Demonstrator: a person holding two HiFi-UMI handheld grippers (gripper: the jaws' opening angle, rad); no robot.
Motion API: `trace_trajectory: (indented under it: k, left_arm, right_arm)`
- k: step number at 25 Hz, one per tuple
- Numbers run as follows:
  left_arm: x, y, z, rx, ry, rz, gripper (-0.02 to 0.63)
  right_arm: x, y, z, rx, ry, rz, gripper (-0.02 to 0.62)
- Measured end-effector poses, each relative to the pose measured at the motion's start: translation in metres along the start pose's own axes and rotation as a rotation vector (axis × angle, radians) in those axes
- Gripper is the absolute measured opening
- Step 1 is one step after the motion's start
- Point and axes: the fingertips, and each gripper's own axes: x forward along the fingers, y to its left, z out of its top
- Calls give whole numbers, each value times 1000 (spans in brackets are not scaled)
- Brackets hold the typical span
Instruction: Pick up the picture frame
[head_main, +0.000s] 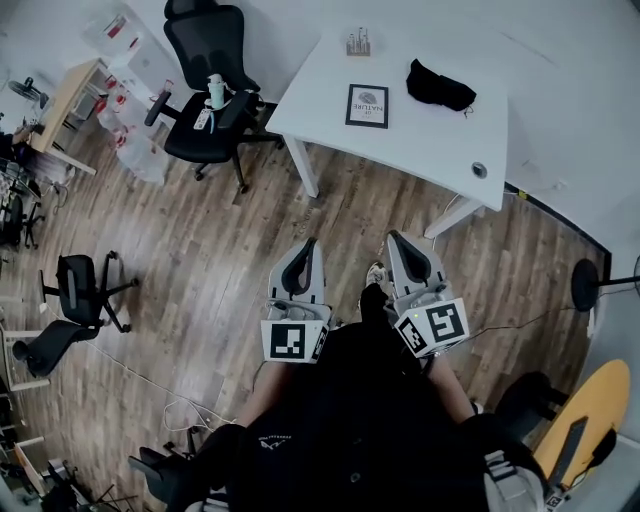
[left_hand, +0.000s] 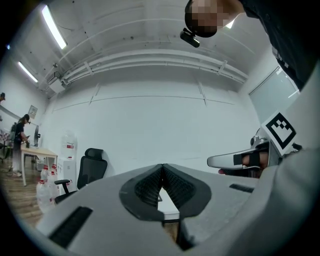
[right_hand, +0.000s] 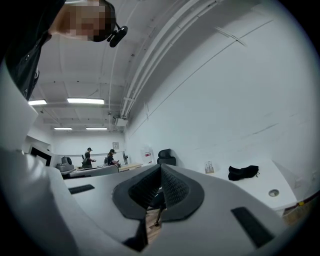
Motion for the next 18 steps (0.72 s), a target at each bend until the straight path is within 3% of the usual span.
trace_trajectory:
  k: [7, 18]
  left_arm:
    - [66, 20, -1, -12, 8, 24, 8]
    - [144, 34, -5, -29, 16, 91, 8]
  right_arm:
    - [56, -45, 9, 11, 12, 20, -2]
    - [131, -93, 20, 15, 32, 126, -2]
